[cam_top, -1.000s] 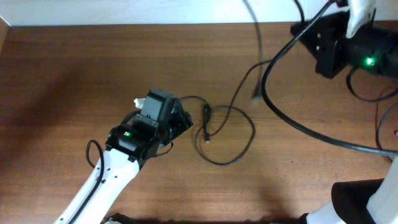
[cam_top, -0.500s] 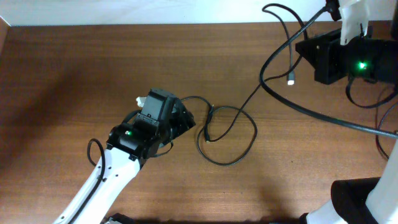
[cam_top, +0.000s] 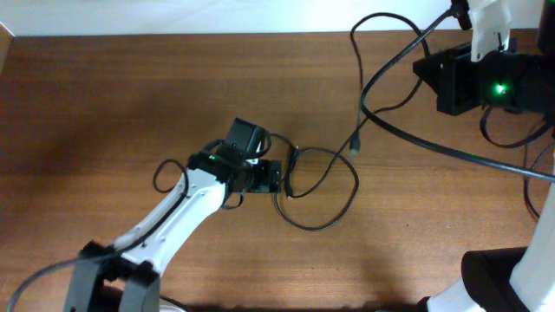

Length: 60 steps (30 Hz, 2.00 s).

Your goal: Untangle cables

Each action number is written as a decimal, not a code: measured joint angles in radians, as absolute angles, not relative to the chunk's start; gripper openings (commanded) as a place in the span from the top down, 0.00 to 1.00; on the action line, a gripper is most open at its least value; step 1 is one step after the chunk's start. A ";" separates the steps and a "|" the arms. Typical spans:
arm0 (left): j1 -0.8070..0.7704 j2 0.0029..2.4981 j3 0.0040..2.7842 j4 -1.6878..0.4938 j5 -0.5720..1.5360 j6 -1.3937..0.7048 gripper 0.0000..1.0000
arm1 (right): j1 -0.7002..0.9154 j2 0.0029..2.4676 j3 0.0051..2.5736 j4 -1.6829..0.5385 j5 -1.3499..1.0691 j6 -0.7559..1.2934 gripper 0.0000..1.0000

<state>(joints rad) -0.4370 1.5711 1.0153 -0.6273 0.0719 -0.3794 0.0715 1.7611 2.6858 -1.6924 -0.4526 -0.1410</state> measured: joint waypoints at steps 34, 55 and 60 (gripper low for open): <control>-0.514 1.760 1.015 -0.508 -0.006 -0.298 0.01 | 0.072 1.761 2.685 -1.691 -0.430 -0.142 0.96; -0.490 1.760 1.015 -0.508 0.023 -0.216 0.46 | 0.072 1.761 2.685 -1.692 -0.426 -0.142 0.96; -0.490 1.766 1.013 -0.508 0.023 -0.216 0.58 | 0.072 1.761 2.685 -1.692 -0.426 -0.141 0.96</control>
<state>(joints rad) -0.4904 1.7660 1.0126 -0.5079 0.0235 -0.2165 0.0715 1.7611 2.6850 -1.6920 -0.4255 -0.1413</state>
